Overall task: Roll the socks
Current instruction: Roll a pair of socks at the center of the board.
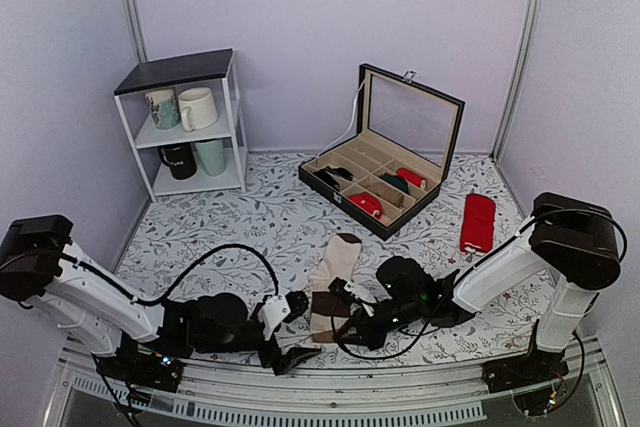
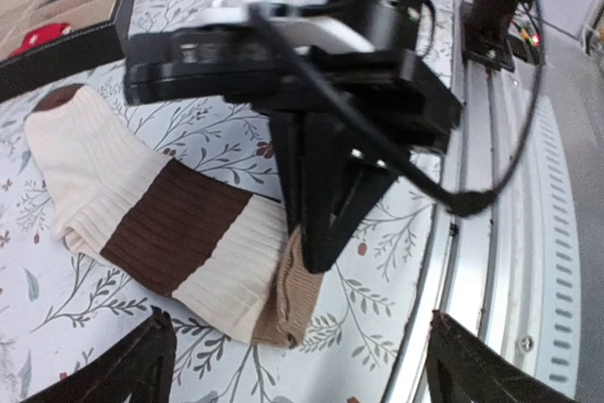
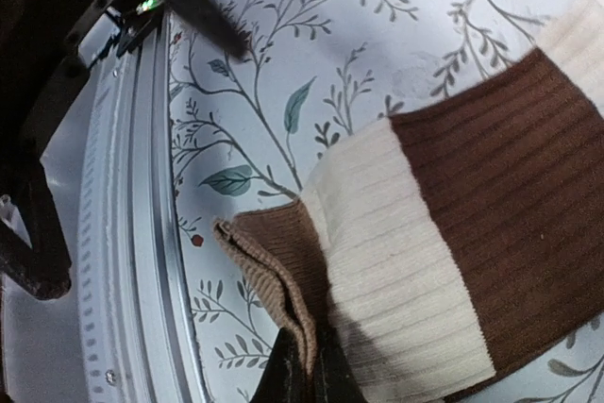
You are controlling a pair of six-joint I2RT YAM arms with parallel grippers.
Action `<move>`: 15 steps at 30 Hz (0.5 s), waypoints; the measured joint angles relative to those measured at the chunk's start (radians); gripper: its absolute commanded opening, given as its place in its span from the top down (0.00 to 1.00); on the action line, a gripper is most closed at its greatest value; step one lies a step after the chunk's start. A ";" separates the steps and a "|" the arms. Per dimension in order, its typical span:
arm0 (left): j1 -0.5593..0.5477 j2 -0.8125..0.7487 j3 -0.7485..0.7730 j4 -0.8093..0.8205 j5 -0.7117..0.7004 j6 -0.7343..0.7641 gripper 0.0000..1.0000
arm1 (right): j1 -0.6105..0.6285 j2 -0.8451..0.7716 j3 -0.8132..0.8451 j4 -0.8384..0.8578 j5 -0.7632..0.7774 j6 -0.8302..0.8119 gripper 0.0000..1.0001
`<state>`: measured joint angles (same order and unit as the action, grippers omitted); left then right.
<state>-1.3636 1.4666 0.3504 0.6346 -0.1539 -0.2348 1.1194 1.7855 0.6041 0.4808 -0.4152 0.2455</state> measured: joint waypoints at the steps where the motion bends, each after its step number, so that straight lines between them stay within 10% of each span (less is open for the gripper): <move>1: -0.021 -0.016 -0.013 0.011 -0.023 0.031 0.16 | -0.011 0.004 0.001 -0.001 -0.024 0.034 1.00; 15: -0.175 0.115 -0.005 0.109 -0.188 0.359 0.30 | -0.076 0.034 0.017 -0.030 -0.177 0.354 1.00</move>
<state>-1.5391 1.5814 0.3450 0.7441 -0.3420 0.1242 1.0439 1.8191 0.6212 0.4511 -0.5922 0.5995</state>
